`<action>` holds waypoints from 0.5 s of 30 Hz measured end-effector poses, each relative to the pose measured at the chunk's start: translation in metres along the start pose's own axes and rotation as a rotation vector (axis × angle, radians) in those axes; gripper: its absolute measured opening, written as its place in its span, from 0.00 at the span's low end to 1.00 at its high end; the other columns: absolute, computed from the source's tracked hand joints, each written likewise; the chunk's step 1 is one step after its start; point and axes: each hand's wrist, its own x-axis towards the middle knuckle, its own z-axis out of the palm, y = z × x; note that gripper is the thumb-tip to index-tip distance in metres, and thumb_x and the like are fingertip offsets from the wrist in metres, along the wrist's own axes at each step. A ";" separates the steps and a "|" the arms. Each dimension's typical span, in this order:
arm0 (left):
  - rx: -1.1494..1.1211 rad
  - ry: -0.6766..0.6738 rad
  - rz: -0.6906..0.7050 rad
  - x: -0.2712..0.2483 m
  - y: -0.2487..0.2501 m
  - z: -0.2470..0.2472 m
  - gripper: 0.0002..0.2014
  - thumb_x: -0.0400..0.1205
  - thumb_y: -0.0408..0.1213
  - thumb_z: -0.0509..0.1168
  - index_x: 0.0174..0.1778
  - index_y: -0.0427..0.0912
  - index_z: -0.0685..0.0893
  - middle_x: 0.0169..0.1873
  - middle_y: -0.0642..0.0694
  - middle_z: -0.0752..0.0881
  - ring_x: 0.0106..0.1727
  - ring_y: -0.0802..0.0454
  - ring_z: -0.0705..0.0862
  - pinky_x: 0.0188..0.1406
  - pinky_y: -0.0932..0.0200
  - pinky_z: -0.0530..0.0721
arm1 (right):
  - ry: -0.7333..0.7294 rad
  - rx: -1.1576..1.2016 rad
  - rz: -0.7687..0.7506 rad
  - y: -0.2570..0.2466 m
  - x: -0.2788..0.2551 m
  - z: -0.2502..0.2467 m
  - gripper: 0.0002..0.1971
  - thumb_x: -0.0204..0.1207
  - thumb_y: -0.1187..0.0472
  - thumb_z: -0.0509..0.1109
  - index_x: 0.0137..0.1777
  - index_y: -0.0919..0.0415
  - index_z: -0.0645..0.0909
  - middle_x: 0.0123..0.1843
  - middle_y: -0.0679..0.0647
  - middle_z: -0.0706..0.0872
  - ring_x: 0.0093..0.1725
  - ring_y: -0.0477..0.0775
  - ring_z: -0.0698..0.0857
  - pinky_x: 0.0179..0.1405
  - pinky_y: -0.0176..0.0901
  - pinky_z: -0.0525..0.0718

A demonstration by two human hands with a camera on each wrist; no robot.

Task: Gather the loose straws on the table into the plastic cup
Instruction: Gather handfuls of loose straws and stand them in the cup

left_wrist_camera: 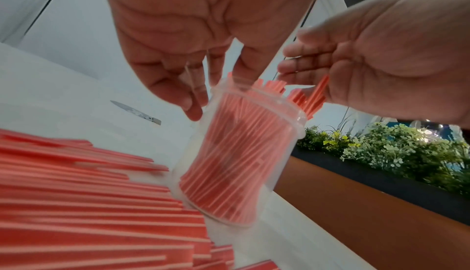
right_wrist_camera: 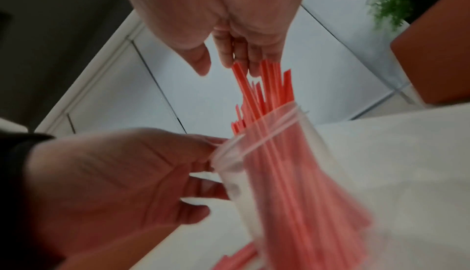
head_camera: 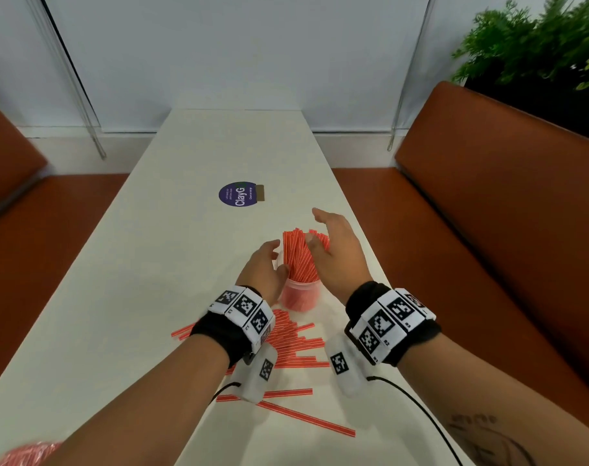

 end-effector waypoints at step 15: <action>0.595 -0.020 0.444 -0.006 0.009 -0.012 0.24 0.82 0.35 0.58 0.76 0.47 0.67 0.83 0.50 0.55 0.79 0.46 0.65 0.74 0.45 0.71 | -0.250 -0.570 -0.126 0.028 -0.002 0.003 0.32 0.83 0.52 0.56 0.83 0.55 0.48 0.85 0.54 0.52 0.85 0.55 0.46 0.81 0.60 0.44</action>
